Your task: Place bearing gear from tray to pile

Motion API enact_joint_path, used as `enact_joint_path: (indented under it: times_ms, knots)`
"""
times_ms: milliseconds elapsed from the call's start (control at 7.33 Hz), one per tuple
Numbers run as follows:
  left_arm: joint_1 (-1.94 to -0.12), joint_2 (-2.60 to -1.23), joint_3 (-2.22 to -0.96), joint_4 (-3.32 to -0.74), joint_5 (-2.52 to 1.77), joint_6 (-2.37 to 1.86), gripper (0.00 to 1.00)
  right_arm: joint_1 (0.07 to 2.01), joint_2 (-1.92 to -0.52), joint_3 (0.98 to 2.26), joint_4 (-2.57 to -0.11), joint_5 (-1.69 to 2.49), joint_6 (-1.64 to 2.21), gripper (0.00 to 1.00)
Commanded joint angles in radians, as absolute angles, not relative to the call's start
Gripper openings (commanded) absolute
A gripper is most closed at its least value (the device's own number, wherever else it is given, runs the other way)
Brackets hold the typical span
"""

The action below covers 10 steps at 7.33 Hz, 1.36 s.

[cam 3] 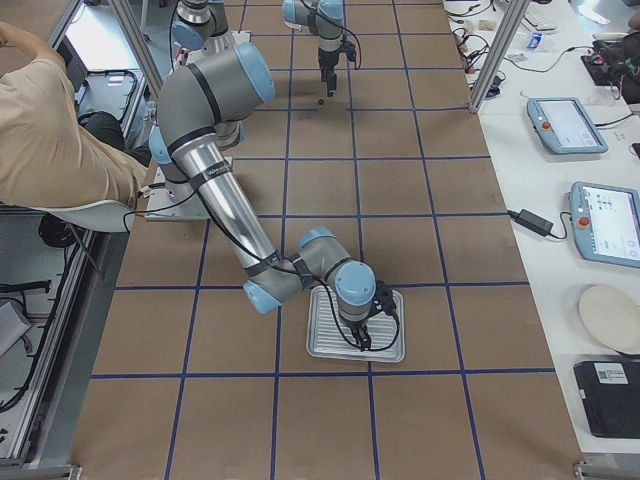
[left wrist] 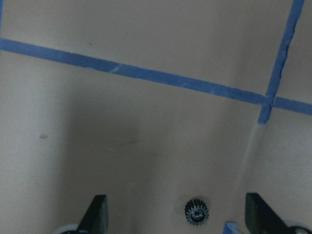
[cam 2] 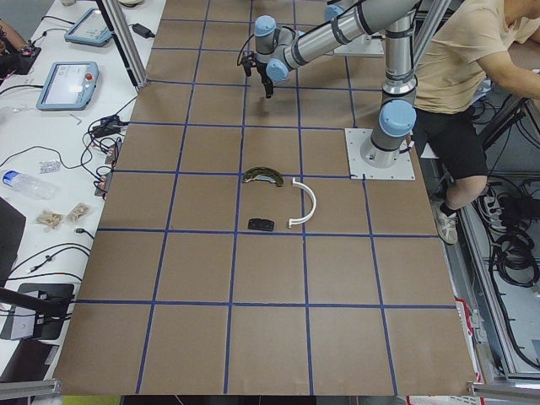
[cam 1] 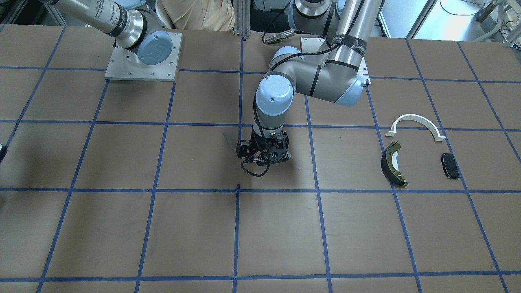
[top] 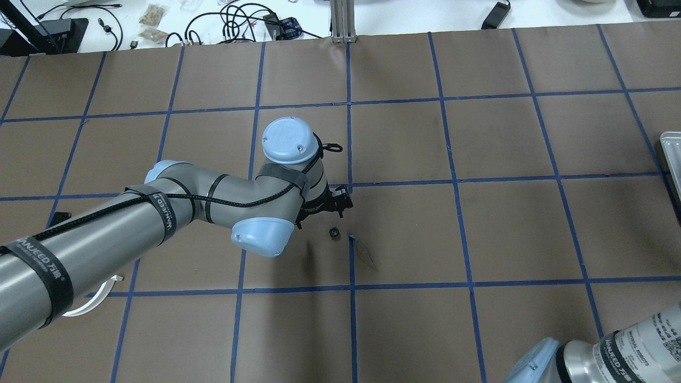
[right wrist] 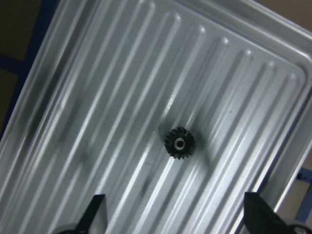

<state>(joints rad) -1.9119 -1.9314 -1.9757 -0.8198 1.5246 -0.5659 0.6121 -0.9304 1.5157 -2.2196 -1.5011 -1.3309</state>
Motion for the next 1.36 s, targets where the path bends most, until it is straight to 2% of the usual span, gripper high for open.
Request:
enact_joint_path:
  times_ms: [0,136,409,545,682,818,1091,1227]
  knots:
    - [-1.947,-1.953,-1.983,-0.810,1.525,-0.568,1.00,0.615,-0.911,1.514,-2.230,-1.450,-1.327,0.88]
    - [-1.947,-1.960,-1.983,-0.810,1.525,-0.558,1.00,0.615,-0.896,1.506,-2.238,-1.451,-1.327,0.76]
    - [-1.947,-1.973,-1.980,-0.804,1.525,-0.555,1.00,0.615,-0.894,1.506,-2.240,-1.450,-1.325,0.70]
    - [-1.947,-1.973,-1.979,-0.798,1.525,-0.555,0.76,0.617,-0.896,1.505,-2.240,-1.450,-1.325,0.62]
    - [-1.947,-1.973,-1.977,-0.796,1.525,-0.551,0.30,0.620,-0.896,1.505,-2.240,-1.450,-1.325,0.59]
    - [-1.947,-1.971,-1.976,-0.795,1.525,-0.531,0.08,0.624,-0.896,1.505,-2.241,-1.450,-1.319,0.59]
    - [-1.947,-1.968,-1.974,-0.792,1.526,-0.523,0.00,0.626,-0.896,1.503,-2.241,-1.450,-1.312,0.57]
    - [-1.947,-1.957,-1.971,-0.792,1.526,-0.519,0.00,0.627,-0.896,1.500,-2.241,-1.450,-1.312,0.47]
